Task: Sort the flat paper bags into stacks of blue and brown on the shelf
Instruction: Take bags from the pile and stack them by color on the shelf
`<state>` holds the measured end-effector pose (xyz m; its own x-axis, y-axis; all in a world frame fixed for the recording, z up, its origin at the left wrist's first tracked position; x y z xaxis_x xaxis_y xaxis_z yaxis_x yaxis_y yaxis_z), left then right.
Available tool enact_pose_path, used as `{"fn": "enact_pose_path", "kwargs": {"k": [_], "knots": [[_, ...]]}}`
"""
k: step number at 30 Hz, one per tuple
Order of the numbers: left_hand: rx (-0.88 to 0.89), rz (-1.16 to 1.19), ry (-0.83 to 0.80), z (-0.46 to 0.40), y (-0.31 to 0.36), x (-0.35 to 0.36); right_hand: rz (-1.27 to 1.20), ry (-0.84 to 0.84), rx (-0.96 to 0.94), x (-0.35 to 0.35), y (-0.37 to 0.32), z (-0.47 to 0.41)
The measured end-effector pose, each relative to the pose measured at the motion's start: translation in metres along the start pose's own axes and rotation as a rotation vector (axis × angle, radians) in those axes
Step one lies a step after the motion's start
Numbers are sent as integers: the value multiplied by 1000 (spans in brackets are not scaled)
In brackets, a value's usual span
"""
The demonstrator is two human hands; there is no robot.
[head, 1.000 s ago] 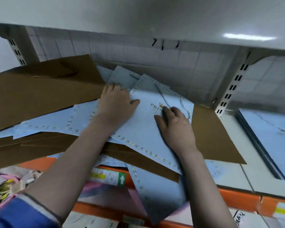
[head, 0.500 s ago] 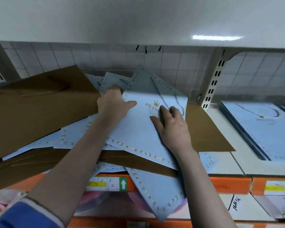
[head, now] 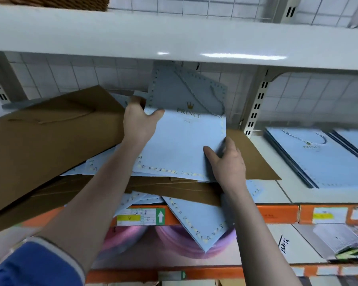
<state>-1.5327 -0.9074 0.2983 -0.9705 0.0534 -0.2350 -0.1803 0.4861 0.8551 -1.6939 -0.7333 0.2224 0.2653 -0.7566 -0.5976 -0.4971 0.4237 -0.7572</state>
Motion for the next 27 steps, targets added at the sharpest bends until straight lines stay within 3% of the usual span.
{"fn": "enact_pose_path", "kwargs": {"k": [7, 18, 27], "knots": [[16, -3, -31, 14, 13, -4, -32, 97, 20, -33, 4, 14], [17, -236, -140, 55, 18, 15, 132, 211, 36, -87, 15, 44], [35, -340, -195, 97, 52, 101, 182, 202, 52, -145, 91, 11]]}}
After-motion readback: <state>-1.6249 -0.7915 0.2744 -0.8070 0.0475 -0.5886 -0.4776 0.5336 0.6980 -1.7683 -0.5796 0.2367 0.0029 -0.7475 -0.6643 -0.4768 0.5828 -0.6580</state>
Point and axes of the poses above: each hand's wrist, its own z-axis away from the middle knuckle, its own x-axis out of the palm, y = z × x, the point moved 8 cm from there along -z, towards the middle knuckle, and after that the axes turned 6 degrees about y, right-handed, at the moved point
